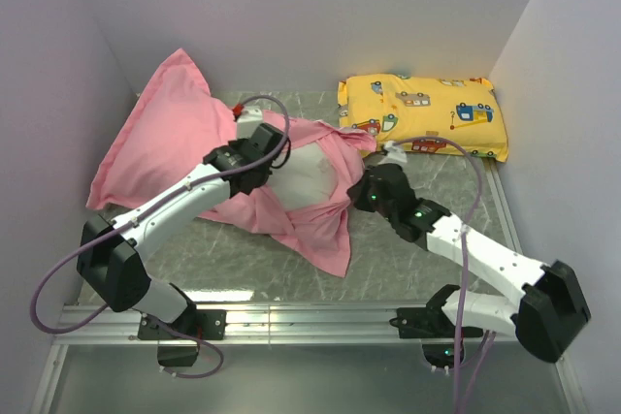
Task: Remove the pillowcase from the pillow
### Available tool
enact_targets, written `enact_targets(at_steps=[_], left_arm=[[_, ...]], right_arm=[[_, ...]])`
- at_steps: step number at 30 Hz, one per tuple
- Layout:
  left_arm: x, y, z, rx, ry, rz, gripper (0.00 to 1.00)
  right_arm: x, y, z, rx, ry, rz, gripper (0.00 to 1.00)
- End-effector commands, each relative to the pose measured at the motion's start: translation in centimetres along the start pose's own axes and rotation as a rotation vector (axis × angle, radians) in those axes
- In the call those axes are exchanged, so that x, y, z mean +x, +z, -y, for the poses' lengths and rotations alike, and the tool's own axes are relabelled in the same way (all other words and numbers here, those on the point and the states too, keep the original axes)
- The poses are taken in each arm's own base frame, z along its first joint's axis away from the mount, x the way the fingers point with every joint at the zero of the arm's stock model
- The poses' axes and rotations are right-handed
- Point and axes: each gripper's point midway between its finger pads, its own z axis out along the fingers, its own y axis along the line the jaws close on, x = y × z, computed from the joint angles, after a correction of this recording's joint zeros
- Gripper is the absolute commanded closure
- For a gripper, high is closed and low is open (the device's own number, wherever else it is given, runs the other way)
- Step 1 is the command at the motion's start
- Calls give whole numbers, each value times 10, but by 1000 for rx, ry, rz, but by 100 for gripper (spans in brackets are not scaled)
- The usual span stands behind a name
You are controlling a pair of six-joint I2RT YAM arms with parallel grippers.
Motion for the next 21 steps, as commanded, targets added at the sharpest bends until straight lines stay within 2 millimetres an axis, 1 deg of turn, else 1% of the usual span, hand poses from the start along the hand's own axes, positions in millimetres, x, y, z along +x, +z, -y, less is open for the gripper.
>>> enact_targets(at_steps=[1, 2, 3, 4, 5, 7, 8, 9, 10, 11, 12, 13, 14, 15, 17, 18, 19, 21], left_arm=[[-33, 10, -38, -66, -91, 60, 100], [-38, 20, -54, -87, -130, 56, 100], [-45, 19, -63, -82, -162, 68, 99], [-41, 25, -67, -71, -179, 56, 99], [-42, 32, -64, -28, -199, 41, 100], [-31, 40, -55, -4, -186, 2, 99], [-17, 46, -44, 18, -182, -43, 100], [-10, 50, -36, 40, -180, -55, 99], [1, 53, -30, 55, -171, -76, 99], [12, 55, -18, 78, -161, -97, 100], [16, 56, -11, 90, -158, -99, 99], [22, 54, -3, 101, -140, -105, 100], [28, 56, 2, 99, -122, -117, 100], [30, 55, 3, 92, -108, -117, 98], [26, 47, 15, 103, -86, -102, 84], [25, 44, 16, 100, -75, -93, 77], [19, 37, 20, 101, -62, -77, 70], [11, 29, 20, 94, -51, -54, 64]], right_arm=[[-11, -9, 35, 3, 108, 28, 100], [-4, -9, 51, 21, 125, 19, 100], [-10, -12, 62, 21, 159, 34, 100], [-1, -12, 71, 26, 173, 16, 100], [0, -12, 73, 13, 186, 21, 100], [11, -9, 70, -16, 219, -3, 100], [21, -5, 65, -65, 238, -21, 100], [36, 1, 63, -79, 251, -60, 100], [45, 6, 59, -98, 269, -67, 100], [61, 15, 65, -56, 263, -105, 100], [71, 19, 63, -47, 248, -128, 100], [72, 26, 62, -49, 247, -121, 100], [78, 30, 61, -55, 250, -142, 100], [90, 37, 67, -32, 251, -177, 100], [92, 43, 63, -46, 250, -179, 100], [97, 46, 65, -37, 248, -191, 100], [96, 47, 61, -45, 240, -190, 100], [95, 48, 61, -40, 230, -183, 100]])
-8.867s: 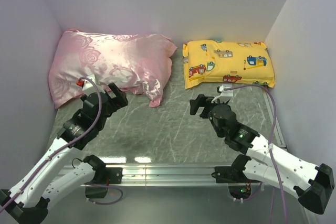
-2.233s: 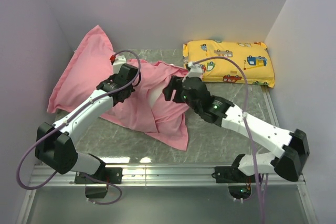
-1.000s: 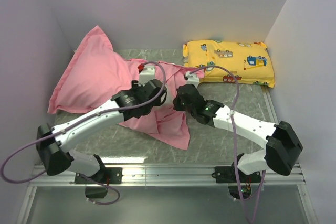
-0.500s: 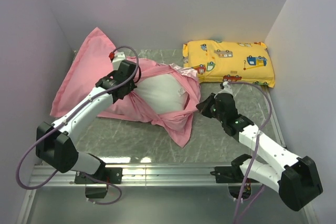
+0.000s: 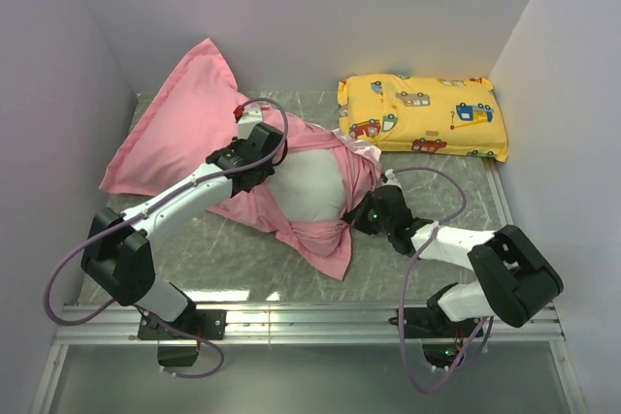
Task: Remove the pillowcase from the pillow
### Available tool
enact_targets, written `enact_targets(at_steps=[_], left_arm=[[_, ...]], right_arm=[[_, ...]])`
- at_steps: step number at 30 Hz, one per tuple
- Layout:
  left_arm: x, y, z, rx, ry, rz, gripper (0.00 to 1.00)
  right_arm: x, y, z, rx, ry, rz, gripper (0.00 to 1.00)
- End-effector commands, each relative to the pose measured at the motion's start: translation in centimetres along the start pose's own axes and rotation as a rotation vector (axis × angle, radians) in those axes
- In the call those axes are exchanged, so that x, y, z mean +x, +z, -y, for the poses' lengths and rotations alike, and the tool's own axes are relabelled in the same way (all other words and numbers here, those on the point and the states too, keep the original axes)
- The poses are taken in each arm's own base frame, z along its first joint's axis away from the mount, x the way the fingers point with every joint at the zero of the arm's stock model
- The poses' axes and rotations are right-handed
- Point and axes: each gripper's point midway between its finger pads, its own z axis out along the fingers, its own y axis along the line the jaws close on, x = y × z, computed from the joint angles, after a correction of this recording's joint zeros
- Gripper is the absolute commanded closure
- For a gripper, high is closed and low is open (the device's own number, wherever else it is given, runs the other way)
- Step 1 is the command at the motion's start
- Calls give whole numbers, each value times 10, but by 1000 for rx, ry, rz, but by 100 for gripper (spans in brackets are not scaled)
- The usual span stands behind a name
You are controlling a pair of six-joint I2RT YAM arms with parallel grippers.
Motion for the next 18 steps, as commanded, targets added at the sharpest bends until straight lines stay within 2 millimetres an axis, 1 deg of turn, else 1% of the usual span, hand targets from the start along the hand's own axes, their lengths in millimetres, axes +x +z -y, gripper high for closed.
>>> enact_targets(at_steps=[1, 3, 4, 6, 7, 8, 10, 12, 13, 15, 16, 18], left_arm=[[-1, -18, 16, 21, 47, -10, 54], [-8, -27, 17, 17, 55, 10, 45], [-14, -35, 17, 7, 65, 26, 38], [-20, -45, 18, 9, 74, 43, 32], [-24, -51, 21, 20, 77, 55, 26], [-26, -57, 20, 20, 84, 59, 24], [-33, -68, 23, 38, 91, 76, 19], [-37, -77, 23, 39, 101, 84, 17], [-40, -83, 27, 52, 108, 91, 16], [-43, -92, 27, 57, 117, 98, 15], [-48, -101, 33, 80, 119, 113, 14], [-50, -111, 36, 98, 128, 123, 14]], right_arm=[[1, 2, -2, 1, -20, 7, 100], [-2, 0, -3, 2, -30, 20, 100], [-3, -1, -3, 8, -32, 21, 100], [-7, -3, -7, 0, -38, 33, 100], [-8, -5, -8, -2, -39, 35, 100], [-10, -6, -11, -10, -40, 40, 100], [-11, -8, -13, -13, -43, 41, 100], [-13, -9, -16, -18, -44, 47, 100], [-13, -9, -16, -17, -45, 46, 100], [-13, -9, -16, -17, -46, 46, 100], [-15, -9, -17, -17, -47, 48, 100], [-15, -10, -18, -21, -46, 50, 100]])
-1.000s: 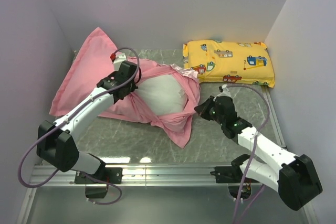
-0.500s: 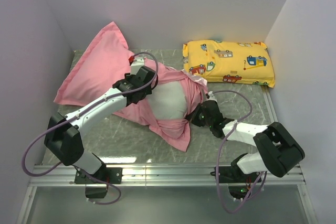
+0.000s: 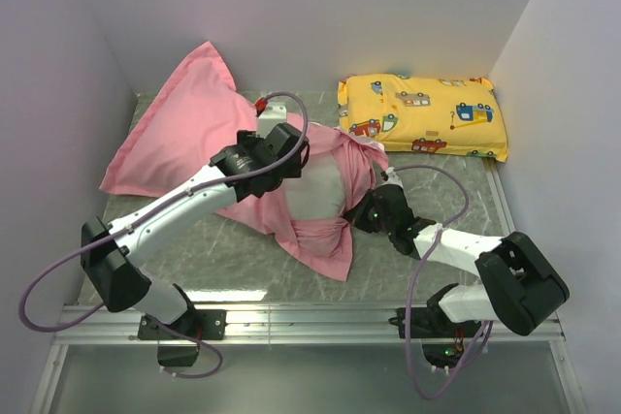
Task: Remove the pillowcase from the pillow
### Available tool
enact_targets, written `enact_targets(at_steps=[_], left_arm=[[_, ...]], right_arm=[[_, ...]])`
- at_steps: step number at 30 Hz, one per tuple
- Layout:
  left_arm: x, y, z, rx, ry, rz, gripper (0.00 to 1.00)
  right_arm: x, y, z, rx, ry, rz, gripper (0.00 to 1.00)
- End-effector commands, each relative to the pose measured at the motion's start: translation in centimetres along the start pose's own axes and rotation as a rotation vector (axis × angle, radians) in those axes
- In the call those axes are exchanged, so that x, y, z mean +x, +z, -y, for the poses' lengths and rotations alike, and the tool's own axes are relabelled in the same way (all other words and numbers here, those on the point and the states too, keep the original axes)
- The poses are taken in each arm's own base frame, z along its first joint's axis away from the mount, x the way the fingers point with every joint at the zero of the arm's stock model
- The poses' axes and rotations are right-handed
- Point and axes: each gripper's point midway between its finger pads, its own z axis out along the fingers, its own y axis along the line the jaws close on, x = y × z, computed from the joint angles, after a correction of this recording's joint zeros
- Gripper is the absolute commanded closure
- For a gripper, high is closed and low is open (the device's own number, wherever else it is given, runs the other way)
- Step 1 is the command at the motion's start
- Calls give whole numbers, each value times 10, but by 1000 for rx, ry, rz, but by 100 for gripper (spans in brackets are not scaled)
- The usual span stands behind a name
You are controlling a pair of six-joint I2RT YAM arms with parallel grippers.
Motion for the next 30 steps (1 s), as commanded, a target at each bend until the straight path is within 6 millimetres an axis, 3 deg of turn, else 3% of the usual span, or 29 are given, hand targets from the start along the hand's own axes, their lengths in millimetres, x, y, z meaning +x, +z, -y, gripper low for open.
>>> enact_targets(at_steps=[1, 6, 11, 18, 21, 28, 29, 30], left_arm=[[-32, -39, 2, 54, -16, 81, 13], [-41, -68, 25, 143, -5, 105, 14], [-23, -84, 61, 207, 46, 91, 12], [32, -40, 95, 184, 121, 12, 1], [51, -21, 108, 167, 165, -16, 1], [88, 34, 117, 56, 242, -70, 1], [91, 41, 115, 39, 244, -77, 1], [87, 49, 112, 18, 233, -77, 16]], right_arm=[[-8, -3, -9, -6, -24, 21, 100], [-10, -6, -12, -11, -30, 24, 100], [-12, -9, -14, -14, -34, 28, 100], [-15, -13, -11, -4, -29, 50, 100], [-16, -16, -10, 1, -35, 56, 100], [-17, -21, -12, -14, -35, 59, 100], [-16, -21, -13, -18, -36, 57, 100], [-17, -22, -14, -20, -36, 57, 100]])
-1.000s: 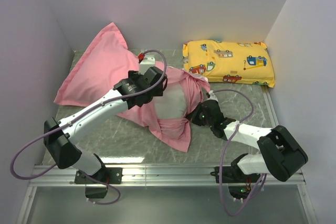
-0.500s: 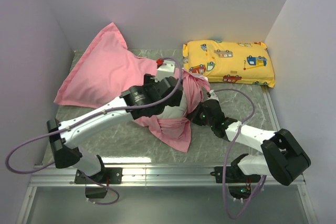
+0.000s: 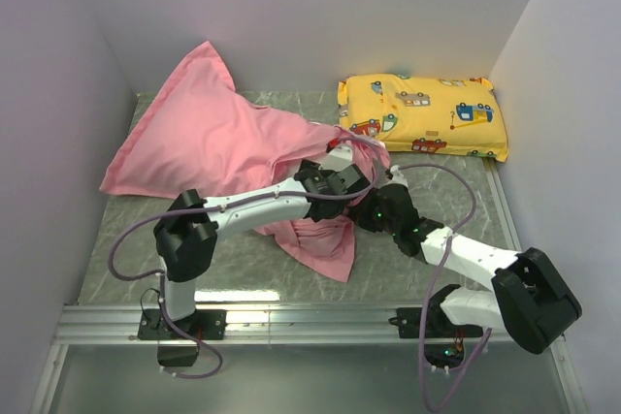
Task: Remove the pillowcase from the pillow
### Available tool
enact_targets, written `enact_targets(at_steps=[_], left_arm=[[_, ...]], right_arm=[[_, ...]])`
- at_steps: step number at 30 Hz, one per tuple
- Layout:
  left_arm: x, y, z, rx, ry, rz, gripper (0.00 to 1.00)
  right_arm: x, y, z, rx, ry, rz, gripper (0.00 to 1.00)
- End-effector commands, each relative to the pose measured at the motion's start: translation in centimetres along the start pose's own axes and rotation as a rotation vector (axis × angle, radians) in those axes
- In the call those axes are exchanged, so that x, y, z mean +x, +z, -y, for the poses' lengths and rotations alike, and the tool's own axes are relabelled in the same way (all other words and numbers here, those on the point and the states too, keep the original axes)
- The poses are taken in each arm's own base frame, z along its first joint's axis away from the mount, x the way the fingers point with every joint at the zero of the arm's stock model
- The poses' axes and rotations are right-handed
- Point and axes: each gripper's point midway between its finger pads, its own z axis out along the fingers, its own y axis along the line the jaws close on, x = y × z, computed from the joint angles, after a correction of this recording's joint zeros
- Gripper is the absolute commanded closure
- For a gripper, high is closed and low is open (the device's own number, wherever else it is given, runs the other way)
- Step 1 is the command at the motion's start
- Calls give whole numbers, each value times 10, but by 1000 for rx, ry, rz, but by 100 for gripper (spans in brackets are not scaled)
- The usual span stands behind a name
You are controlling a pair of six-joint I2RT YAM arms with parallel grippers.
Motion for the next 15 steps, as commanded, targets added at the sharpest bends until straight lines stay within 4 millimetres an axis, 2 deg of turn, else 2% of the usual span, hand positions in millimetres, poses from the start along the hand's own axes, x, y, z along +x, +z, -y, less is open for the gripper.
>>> enact_targets(at_steps=[1, 2, 3, 4, 8, 9, 11, 12, 13, 14, 15], left_arm=[[-12, 25, 1, -27, -52, 6, 36], [-16, 28, 2, -24, -62, 8, 57], [-26, 30, 0, -18, -76, 16, 87], [-31, 30, 5, 8, -87, 19, 100], [-69, 28, 2, 39, -142, 50, 100], [-88, 23, 1, 57, -177, 74, 100], [-106, 30, -9, 71, -212, 72, 100], [-123, 33, -22, 66, -244, 87, 100], [-126, 39, -25, 62, -250, 79, 100], [-138, 38, -27, 86, -273, 84, 100], [-142, 44, -39, 72, -290, 78, 100]], right_arm=[[-7, -6, -10, -31, -20, 27, 100], [-7, -8, -10, -35, -24, 29, 100], [-7, -9, -10, -36, -26, 26, 100], [-8, -10, -13, -45, -32, 28, 100], [-3, -15, -20, -49, -75, 21, 100], [2, -17, -25, -55, -92, 13, 100], [6, -20, -28, -52, -108, 20, 100], [14, -23, -31, -60, -123, 8, 100], [14, -28, -35, -74, -124, 19, 100], [18, -31, -33, -77, -121, 17, 100], [19, -34, -35, -84, -121, 25, 100]])
